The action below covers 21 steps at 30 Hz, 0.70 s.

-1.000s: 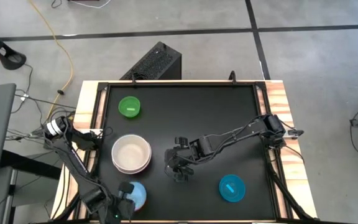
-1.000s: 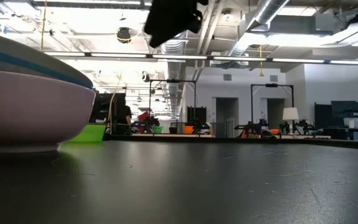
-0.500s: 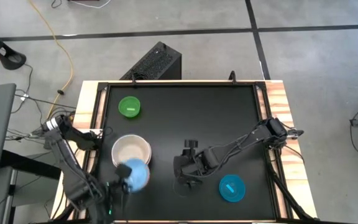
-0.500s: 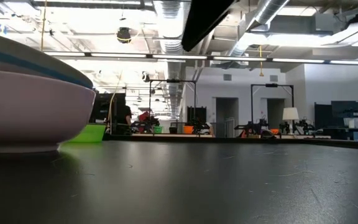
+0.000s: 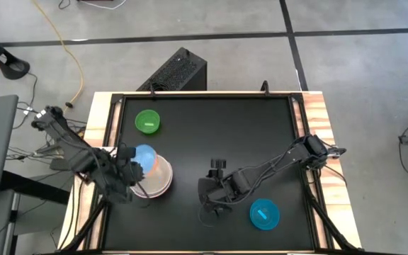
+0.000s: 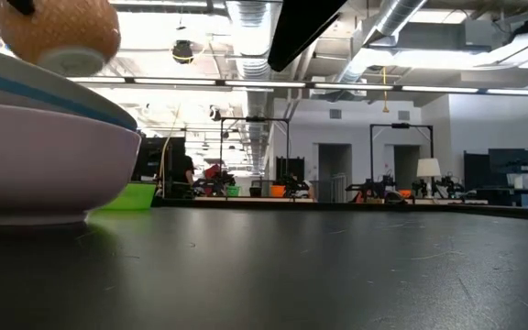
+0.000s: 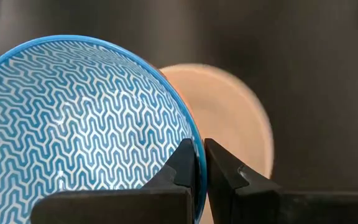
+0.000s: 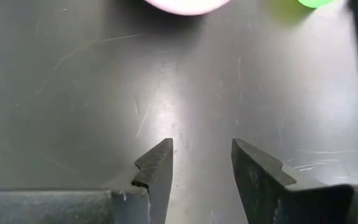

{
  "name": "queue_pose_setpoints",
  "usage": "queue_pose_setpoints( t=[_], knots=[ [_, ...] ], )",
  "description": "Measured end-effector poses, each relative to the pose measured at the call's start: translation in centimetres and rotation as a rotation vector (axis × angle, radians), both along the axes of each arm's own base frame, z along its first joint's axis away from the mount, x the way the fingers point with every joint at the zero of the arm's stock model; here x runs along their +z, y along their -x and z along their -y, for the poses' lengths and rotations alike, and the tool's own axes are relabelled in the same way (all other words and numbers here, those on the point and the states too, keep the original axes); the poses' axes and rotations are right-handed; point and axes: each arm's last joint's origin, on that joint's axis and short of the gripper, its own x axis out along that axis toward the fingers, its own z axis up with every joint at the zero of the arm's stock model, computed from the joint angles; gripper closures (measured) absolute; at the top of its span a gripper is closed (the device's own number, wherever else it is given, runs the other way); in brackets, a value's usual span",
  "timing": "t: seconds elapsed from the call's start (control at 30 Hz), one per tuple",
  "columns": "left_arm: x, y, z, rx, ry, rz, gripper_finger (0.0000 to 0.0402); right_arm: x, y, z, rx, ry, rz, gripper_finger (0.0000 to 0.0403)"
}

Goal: Nest bowls inside each other
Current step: Stack the blue patterned on top of the gray bowl

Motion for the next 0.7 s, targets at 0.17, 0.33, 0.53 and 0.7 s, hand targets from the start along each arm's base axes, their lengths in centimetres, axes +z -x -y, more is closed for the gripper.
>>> queue_pose_setpoints(
  t=[0.17,0.33,0.53,0.7],
  knots=[
    [-2.7,-0.7,-0.8,-0.066,0.084,0.034,0.0401,0.1,-0.5,1.0,-0.026,-0.005,0.011,0.0225],
    [-4.3,-1.3,-1.8,-0.045,0.068,-0.063,0.0401,0.1,-1.0,1.8,-0.047,-0.013,0.03,0.0225],
    [-4.9,-1.8,-1.4,-0.037,0.16,-0.142,0.0401,0.2,-1.1,2.2,-0.05,-0.014,0.03,0.0225],
    [-6.3,-2.6,-0.4,-0.039,0.126,-0.205,0.0401,0.2,-1.4,2.6,-0.042,-0.008,0.033,0.0225]
  ],
)
